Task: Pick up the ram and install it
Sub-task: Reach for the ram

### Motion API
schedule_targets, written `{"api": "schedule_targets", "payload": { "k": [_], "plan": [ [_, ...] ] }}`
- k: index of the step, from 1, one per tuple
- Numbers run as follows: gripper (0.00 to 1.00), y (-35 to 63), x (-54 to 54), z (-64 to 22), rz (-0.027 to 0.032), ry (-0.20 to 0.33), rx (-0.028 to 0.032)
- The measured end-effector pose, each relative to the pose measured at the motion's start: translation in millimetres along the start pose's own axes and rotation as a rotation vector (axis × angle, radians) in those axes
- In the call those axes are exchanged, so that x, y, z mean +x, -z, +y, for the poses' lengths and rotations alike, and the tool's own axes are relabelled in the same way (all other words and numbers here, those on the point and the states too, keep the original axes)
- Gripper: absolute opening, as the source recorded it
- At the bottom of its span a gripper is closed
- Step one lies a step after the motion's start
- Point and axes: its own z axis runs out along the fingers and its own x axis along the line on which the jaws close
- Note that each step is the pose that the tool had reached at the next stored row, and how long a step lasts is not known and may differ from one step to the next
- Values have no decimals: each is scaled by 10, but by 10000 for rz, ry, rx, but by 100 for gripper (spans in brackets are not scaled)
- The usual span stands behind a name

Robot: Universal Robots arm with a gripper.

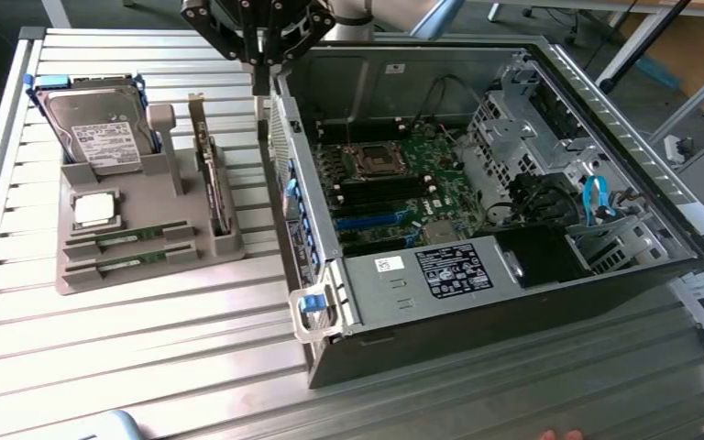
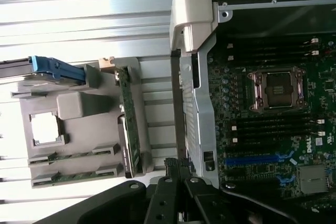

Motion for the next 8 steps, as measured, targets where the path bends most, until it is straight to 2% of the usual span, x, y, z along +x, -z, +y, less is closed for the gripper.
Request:
{"api": "schedule_targets", "payload": {
  "k": [8],
  "plan": [
    [11,5,162,-12,1,5,1]
  ]
}}
